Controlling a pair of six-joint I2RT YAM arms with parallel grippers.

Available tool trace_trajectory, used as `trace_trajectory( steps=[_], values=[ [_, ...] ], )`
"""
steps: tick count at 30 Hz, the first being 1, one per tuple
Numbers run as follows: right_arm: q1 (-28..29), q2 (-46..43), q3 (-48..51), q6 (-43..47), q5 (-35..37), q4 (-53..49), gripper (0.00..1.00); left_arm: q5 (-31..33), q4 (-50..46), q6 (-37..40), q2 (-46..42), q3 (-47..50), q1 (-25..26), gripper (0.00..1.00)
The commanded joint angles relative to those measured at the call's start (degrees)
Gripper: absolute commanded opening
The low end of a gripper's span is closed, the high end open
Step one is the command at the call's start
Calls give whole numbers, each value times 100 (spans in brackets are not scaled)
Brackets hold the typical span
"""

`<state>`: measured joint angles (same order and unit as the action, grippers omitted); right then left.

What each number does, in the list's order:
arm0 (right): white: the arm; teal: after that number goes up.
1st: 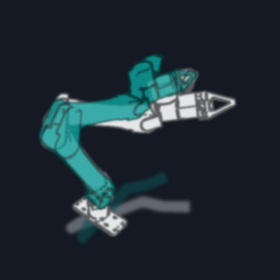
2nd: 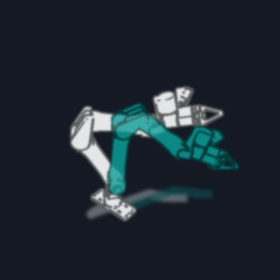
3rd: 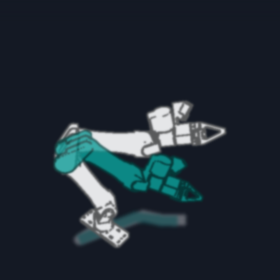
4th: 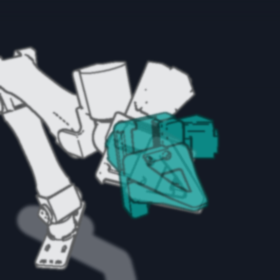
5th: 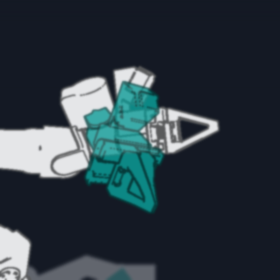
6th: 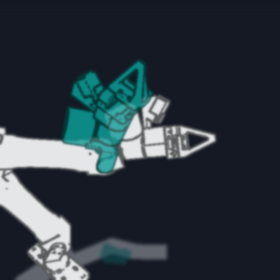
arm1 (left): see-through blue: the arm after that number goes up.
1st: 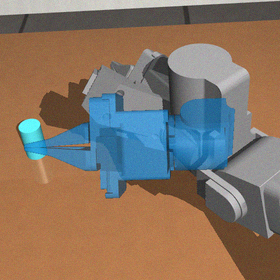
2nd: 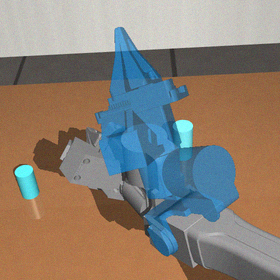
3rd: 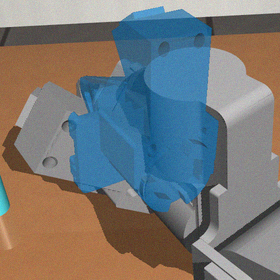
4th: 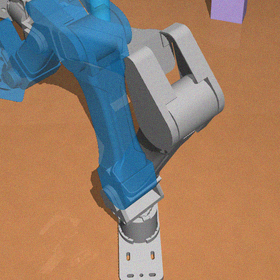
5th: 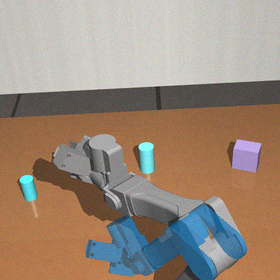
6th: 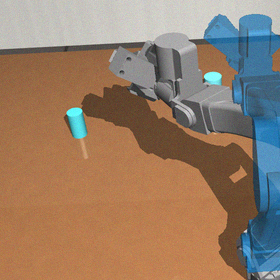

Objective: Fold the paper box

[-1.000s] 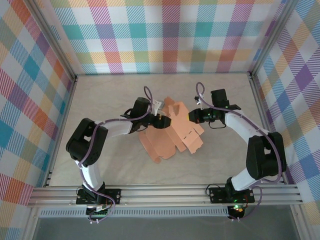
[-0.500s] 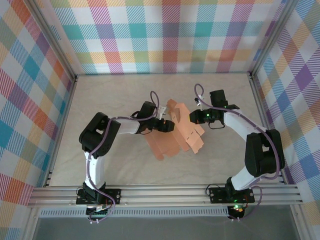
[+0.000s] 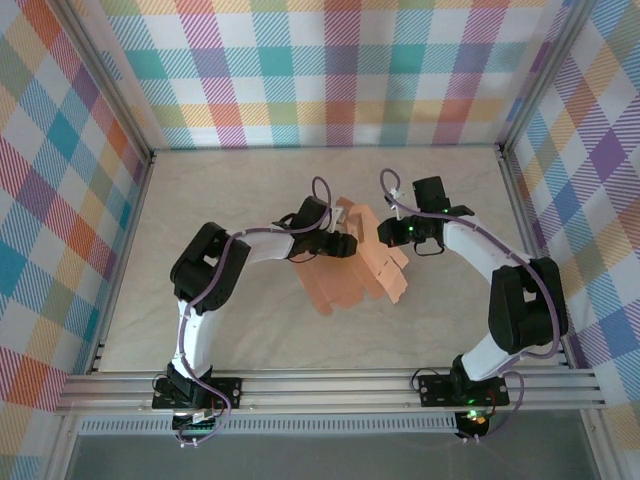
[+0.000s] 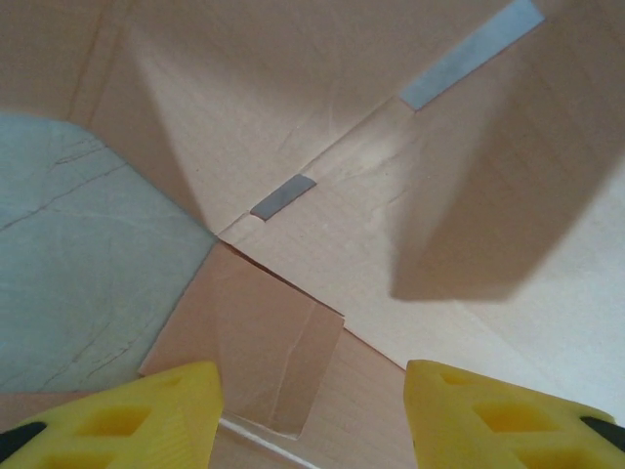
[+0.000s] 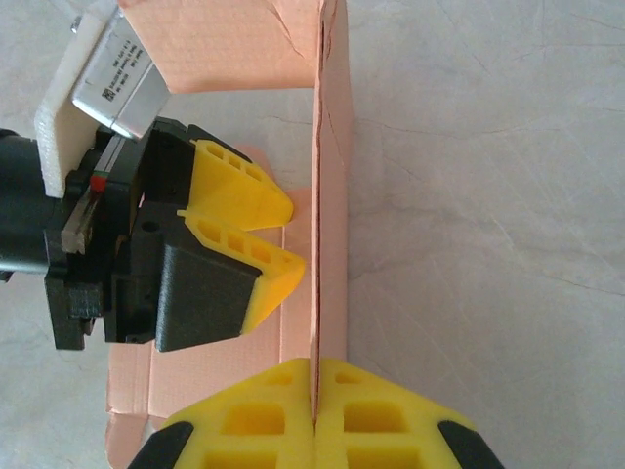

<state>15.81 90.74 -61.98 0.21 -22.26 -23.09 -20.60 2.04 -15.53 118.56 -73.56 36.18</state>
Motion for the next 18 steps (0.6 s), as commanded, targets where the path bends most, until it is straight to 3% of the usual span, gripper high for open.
trace_trajectory(
  steps=[1,6,13,18],
  values=[
    [51,46,-104,134,231,-390,0,706,-804,306,25,-46,90,54],
    [61,-18,-176,173,688,-455,0,689,77,191,-746,628,60,58],
    [254,-4,-350,492,1665,-730,0,929,169,101,-2080,1150,-103,63],
    [446,-95,-317,766,2026,-698,0,905,411,-111,-2404,1668,-472,66]
  ],
)
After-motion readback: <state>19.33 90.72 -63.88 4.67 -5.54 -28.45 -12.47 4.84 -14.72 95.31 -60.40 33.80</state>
